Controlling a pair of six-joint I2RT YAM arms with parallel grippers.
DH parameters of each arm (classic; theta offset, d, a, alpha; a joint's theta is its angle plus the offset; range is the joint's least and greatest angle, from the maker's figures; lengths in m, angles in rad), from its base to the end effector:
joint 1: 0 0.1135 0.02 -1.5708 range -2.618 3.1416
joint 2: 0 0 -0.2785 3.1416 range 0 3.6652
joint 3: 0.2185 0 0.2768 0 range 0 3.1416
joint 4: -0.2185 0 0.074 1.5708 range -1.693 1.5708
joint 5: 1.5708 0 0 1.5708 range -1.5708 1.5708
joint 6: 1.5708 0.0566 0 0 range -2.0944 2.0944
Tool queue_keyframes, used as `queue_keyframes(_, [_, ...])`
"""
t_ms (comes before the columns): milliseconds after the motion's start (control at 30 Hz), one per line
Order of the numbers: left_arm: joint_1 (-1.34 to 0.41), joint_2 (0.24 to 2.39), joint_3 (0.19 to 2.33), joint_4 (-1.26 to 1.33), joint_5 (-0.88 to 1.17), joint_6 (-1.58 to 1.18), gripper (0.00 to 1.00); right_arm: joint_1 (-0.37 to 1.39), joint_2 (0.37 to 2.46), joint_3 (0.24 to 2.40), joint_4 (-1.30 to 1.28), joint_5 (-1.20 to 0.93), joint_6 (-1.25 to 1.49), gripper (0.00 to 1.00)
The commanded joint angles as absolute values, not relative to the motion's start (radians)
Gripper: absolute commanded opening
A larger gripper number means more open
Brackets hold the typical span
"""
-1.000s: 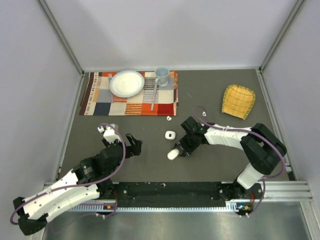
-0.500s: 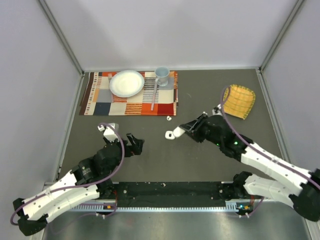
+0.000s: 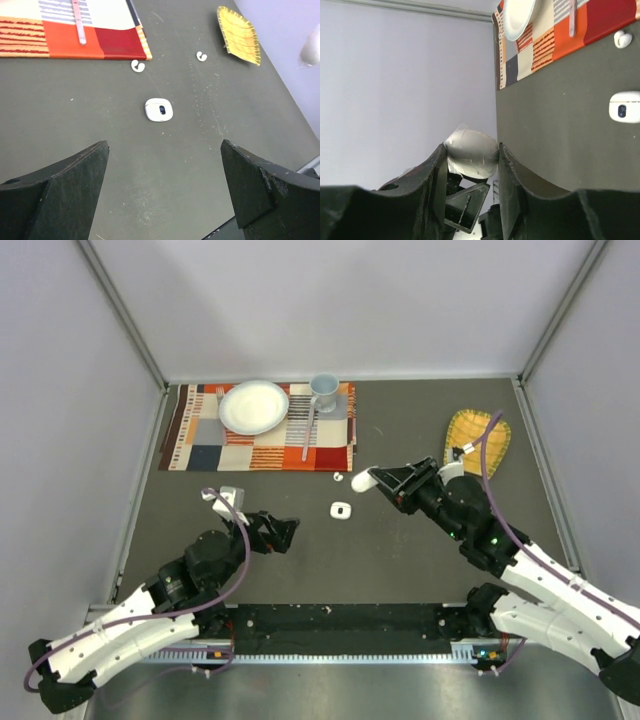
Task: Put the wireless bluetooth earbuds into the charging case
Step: Pick up the charging case from the center of the board, then pass from the right arm to the left
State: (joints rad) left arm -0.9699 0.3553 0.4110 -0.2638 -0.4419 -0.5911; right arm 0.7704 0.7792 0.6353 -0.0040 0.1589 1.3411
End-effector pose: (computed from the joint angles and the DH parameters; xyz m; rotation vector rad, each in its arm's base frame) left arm 0.1035 -0.1082 0.2595 0.0168 1.8183 -0.7352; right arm 0.1687 0.1512 0.3107 0.6720 1.8189 1.3754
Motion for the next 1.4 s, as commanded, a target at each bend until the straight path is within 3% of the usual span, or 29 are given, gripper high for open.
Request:
queue_keyframes(0, [-0.969, 0.347, 0.417, -0.158, -0.374, -0.537, 0.99, 0.776, 0.782, 0.658, 0.003, 0.111, 1.446, 0.00])
queue_keyframes(133, [-0.969, 0.342, 0.419, -0.158, -0.350, -0.549, 0.99, 0.772, 0.834, 0.754, -0.185, 0.055, 1.456, 0.00])
queue_keyframes(667, [-0.969, 0.307, 0.426, -0.143, -0.246, -0.528, 0.99, 0.758, 1.023, 0.844, -0.180, -0.216, 1.433, 0.00])
queue_keyframes(1100, [-0.969, 0.327, 0.353, 0.101, -0.058, -0.477, 0.97, 0.752, 1.016, 0.747, -0.008, -0.265, 1.531, 0.00])
queue_keyframes(1367, [-0.969, 0.321, 0.367, 0.095, -0.061, -0.488, 0.95, 0.753, 0.991, 0.713, 0.297, -0.336, 1.467, 0.00])
